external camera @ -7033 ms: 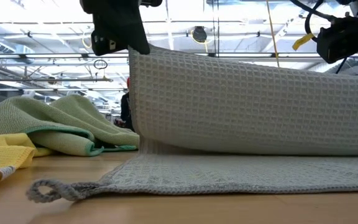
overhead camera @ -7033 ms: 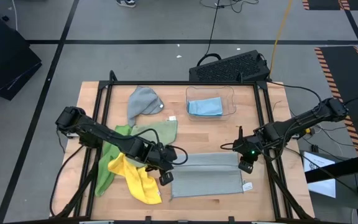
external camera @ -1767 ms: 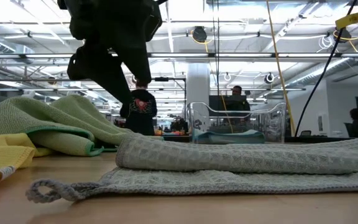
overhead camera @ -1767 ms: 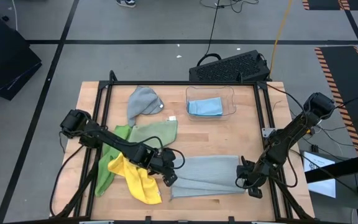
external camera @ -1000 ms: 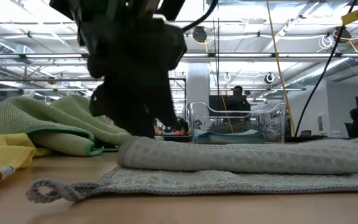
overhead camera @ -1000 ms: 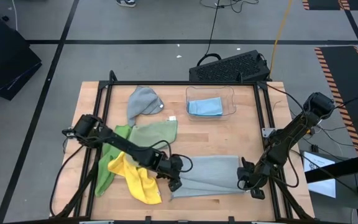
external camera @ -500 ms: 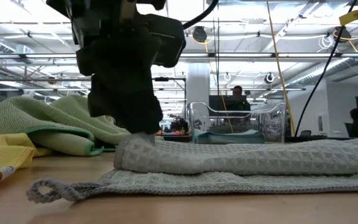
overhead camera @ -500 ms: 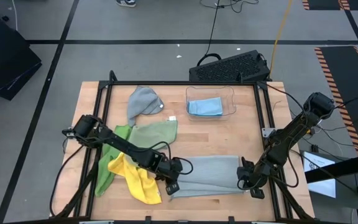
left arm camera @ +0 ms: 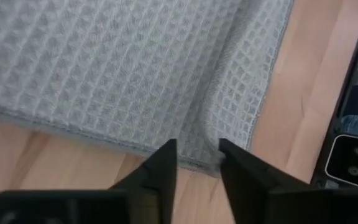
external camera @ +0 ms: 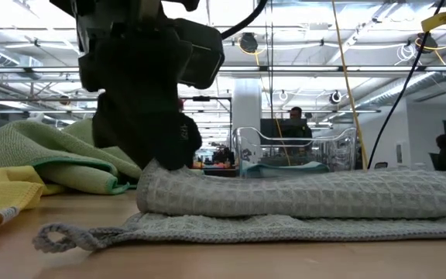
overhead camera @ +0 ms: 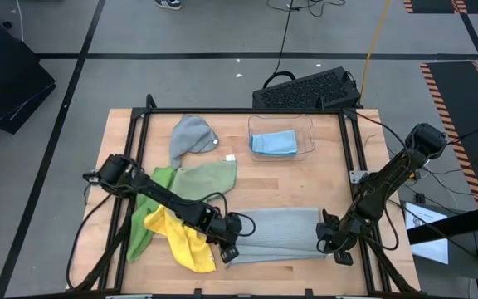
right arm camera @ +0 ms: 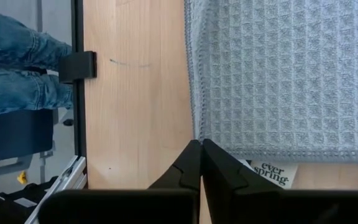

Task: Fold microfiber towels
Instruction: Fold the light gray towel

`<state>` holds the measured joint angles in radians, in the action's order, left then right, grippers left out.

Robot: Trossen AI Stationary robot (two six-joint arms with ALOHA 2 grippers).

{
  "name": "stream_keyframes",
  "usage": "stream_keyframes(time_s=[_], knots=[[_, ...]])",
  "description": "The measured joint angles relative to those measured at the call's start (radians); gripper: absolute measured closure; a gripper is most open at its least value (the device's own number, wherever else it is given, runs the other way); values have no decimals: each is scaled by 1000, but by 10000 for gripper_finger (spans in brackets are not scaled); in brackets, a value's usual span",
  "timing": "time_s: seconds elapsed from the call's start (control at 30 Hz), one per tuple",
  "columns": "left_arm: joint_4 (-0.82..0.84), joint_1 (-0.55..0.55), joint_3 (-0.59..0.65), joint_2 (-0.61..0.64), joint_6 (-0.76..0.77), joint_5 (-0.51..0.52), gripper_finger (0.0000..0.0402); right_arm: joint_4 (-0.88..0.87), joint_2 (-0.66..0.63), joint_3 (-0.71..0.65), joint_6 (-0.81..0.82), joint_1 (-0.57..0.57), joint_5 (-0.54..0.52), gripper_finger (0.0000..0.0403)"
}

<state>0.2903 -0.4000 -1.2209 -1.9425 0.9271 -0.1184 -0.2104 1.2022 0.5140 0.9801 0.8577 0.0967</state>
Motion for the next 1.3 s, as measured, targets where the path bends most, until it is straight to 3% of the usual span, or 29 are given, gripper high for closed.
stream_keyframes(time_s=[0.1,0.2,0.4,0.47,0.67,0.93,1.3], knots=[[-10,-5,0,-1,-19,2,257,0,0,0,0,0,0,403],[-7,-8,0,-1,-44,18,269,0,0,0,0,0,0,403],[-28,-9,0,-1,-95,-3,375,0,0,0,0,0,0,403],[-32,-8,0,-1,-82,-17,391,2,0,0,4,0,0,403],[-26,-17,1,73,-28,-41,396,0,-39,0,57,0,5,403],[86,-44,0,228,-40,100,398,-85,-151,0,73,-54,4,403],[125,-2,0,256,-100,143,398,-330,-392,0,36,-203,8,403]])
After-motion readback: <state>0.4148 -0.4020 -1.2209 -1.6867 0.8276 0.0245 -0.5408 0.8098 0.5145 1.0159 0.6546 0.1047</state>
